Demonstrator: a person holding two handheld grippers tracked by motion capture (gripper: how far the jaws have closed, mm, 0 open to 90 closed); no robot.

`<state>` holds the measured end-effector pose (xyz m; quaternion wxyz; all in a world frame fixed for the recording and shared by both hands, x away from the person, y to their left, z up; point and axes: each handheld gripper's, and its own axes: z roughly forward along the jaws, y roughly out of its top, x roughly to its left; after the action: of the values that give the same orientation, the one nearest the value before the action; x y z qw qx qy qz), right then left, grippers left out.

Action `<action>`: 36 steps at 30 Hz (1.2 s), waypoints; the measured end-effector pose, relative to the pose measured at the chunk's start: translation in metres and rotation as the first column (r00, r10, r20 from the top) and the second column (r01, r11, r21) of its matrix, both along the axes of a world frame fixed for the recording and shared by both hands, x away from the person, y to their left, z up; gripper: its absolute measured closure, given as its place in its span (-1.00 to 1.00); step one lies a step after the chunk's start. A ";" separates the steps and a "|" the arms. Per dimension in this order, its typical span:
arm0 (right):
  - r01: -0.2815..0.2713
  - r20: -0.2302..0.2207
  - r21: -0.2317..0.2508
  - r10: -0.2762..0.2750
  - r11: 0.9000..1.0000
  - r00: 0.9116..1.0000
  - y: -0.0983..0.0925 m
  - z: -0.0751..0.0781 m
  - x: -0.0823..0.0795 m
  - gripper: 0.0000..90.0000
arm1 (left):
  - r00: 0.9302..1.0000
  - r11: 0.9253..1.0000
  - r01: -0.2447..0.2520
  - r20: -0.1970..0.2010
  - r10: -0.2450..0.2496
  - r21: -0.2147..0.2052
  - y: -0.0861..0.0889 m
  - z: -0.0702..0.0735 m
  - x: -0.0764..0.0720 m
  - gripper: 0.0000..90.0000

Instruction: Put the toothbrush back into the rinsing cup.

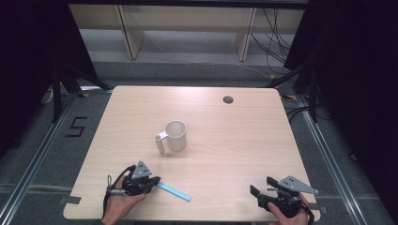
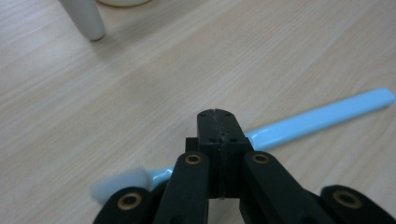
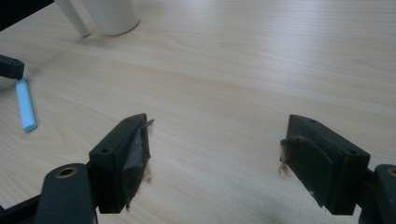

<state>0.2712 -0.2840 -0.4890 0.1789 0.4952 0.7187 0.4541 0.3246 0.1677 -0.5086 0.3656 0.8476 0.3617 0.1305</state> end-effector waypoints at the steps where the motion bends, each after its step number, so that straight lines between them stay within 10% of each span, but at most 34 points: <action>1: 0.000 0.000 0.000 0.000 1.000 1.000 0.000 0.000 0.000 -0.48 | 1.000 1.000 0.000 -0.005 0.001 0.006 -0.002 0.000 0.001 0.99; 36: -0.009 -0.009 0.009 0.010 1.000 1.000 -0.001 0.002 -0.002 -0.48 | 0.994 0.993 0.113 -0.007 -0.113 -0.037 -0.057 0.004 -0.006 0.99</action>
<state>0.2693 -0.2848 -0.4874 0.1712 0.4947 0.7199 0.4558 0.3186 0.1105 -0.5041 0.3862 0.8605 0.3171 0.0990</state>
